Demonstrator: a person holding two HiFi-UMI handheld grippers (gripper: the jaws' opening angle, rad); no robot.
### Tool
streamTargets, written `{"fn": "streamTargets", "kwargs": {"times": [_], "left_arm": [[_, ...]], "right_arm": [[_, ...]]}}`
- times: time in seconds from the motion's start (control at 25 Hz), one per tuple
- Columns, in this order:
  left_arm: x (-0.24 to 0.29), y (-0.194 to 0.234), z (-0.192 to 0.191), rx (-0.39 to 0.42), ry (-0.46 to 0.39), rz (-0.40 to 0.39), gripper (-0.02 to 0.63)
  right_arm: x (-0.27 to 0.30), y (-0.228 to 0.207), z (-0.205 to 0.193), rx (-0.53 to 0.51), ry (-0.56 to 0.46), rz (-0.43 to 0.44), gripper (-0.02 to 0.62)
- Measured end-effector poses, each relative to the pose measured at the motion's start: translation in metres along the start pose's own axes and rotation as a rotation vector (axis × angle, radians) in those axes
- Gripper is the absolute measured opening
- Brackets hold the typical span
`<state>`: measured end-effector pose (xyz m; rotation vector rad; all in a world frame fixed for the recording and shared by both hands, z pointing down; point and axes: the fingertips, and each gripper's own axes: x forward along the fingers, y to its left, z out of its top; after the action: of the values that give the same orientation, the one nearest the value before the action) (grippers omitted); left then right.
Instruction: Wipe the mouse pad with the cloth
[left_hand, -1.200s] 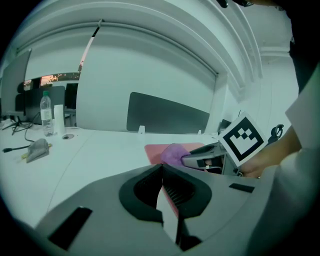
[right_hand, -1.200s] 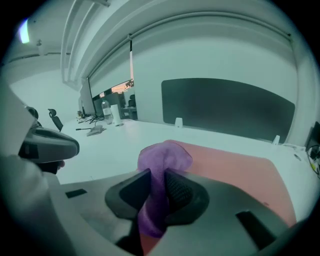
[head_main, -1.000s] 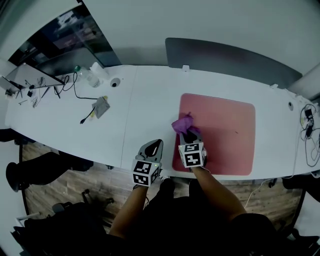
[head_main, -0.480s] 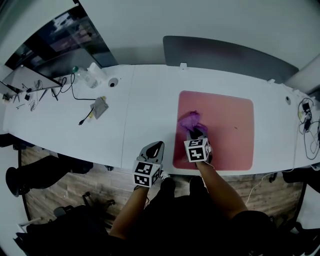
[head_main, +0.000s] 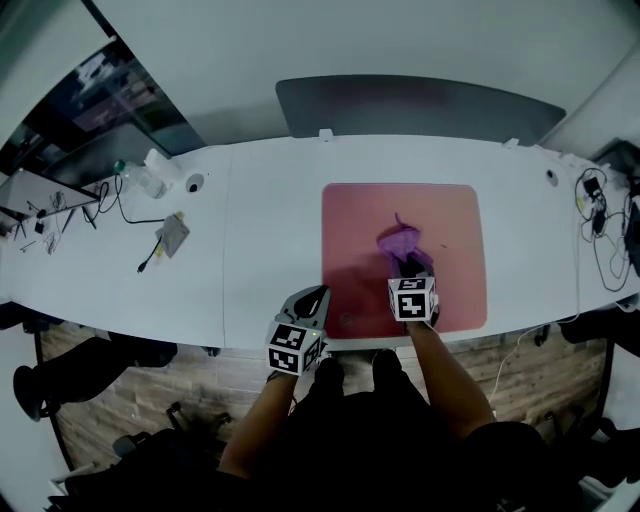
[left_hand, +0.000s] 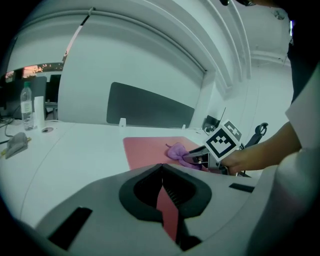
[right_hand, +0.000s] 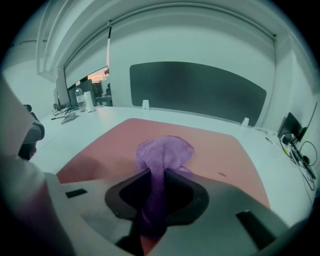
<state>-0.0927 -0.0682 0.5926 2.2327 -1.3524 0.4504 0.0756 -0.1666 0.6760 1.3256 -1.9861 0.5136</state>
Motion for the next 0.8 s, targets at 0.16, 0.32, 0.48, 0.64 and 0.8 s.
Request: {"fn": "streamTargets", "kwargs": {"times": [0.16,0.32,0.48,0.64,0.8], "left_arm": [[0.016,-0.022,0.006,0.017,0.006,-0.04,0.021],[0.028,-0.043,0.008,0.031,0.021,-0.075,0.021],[0.037,-0.059,0.006,0.041,0.035,-0.097,0.021],[0.045,-0.069,0.005,0.054,0.044,-0.115,0.021],[0.048,-0.077,0.005,0.075,0.05,-0.127,0.021]], "right_arm": [[-0.011,-0.049,-0.015,0.051,0.016,-0.06,0.091],[-0.022,-0.093,-0.028,0.088,0.032,-0.112,0.091],[-0.028,-0.132,-0.04,0.101,0.043,-0.164,0.091],[-0.035,-0.163,-0.05,0.123,0.054,-0.209,0.091],[-0.04,-0.188,-0.058,0.164,0.053,-0.229,0.091]]}}
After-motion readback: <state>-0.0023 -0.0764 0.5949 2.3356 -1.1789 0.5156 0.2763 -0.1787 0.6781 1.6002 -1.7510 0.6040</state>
